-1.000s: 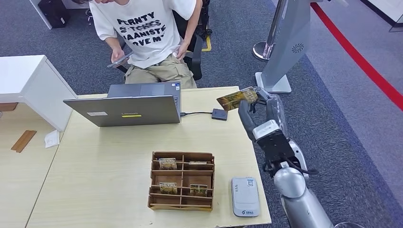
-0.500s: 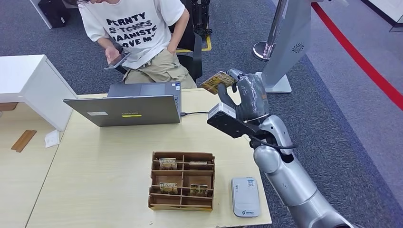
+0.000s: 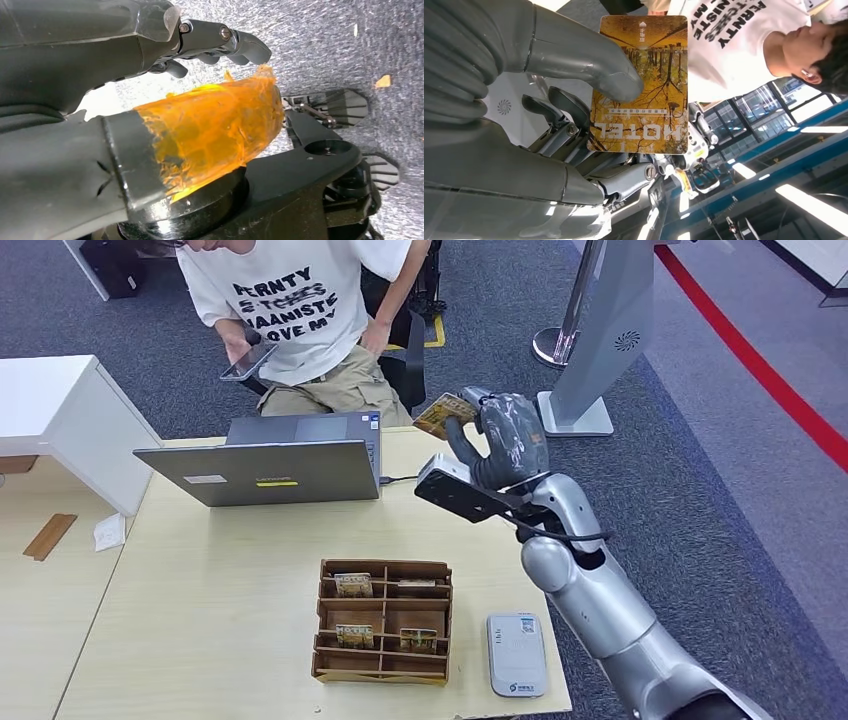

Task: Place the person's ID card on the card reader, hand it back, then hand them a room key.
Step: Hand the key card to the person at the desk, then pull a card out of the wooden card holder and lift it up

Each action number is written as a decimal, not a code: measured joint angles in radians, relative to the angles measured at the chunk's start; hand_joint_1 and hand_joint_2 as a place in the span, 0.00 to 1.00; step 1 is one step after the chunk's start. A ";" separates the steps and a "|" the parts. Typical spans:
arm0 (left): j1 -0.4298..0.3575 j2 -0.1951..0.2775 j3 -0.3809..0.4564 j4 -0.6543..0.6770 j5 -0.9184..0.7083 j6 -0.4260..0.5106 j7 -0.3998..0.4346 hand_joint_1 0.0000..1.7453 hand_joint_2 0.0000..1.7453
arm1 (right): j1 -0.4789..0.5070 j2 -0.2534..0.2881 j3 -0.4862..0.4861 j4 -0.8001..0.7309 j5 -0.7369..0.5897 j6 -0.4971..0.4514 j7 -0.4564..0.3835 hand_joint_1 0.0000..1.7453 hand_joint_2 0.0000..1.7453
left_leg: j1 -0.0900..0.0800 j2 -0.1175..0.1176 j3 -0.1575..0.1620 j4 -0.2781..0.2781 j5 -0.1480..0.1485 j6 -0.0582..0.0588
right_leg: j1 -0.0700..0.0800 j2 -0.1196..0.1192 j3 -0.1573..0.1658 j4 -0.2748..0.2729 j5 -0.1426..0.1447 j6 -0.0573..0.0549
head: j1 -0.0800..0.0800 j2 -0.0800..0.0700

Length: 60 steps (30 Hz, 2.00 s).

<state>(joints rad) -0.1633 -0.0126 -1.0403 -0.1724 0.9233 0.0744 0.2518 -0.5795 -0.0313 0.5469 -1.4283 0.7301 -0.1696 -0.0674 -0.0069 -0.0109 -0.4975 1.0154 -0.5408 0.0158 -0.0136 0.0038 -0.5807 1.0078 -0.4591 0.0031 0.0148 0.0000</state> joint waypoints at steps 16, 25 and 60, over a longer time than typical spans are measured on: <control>0.000 0.000 -0.011 0.000 0.013 -0.024 0.074 0.00 0.00 | -0.027 0.010 0.020 0.043 0.009 0.004 0.002 1.00 1.00 | 0.000 0.000 0.000 0.000 0.000 0.000 | 0.000 0.000 0.000 0.000 0.000 0.000 | 0.000 0.000; -0.001 0.000 -0.037 0.001 0.013 -0.039 0.172 0.00 0.00 | -0.058 0.030 0.031 0.075 0.026 0.028 0.012 1.00 1.00 | 0.000 0.000 0.000 0.000 0.000 0.000 | 0.000 0.000 0.000 0.000 0.000 0.000 | 0.000 0.000; -0.019 -0.008 -0.106 0.001 0.006 -0.042 0.200 0.00 0.00 | -0.153 0.118 0.120 0.224 0.119 0.041 0.074 0.00 1.00 | 0.000 0.000 0.000 0.000 0.000 0.000 | 0.000 0.000 0.000 0.001 0.000 0.000 | 0.000 0.000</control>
<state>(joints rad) -0.1823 -0.0206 -1.1465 -0.1713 0.9288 0.0326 0.4521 -0.7322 0.0870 0.6667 -1.2040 0.8488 -0.1281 0.0061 -0.0068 -0.0110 -0.4973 1.0155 -0.5403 0.0153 -0.0135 0.0038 -0.5807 1.0084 -0.4589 0.0029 0.0149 0.0000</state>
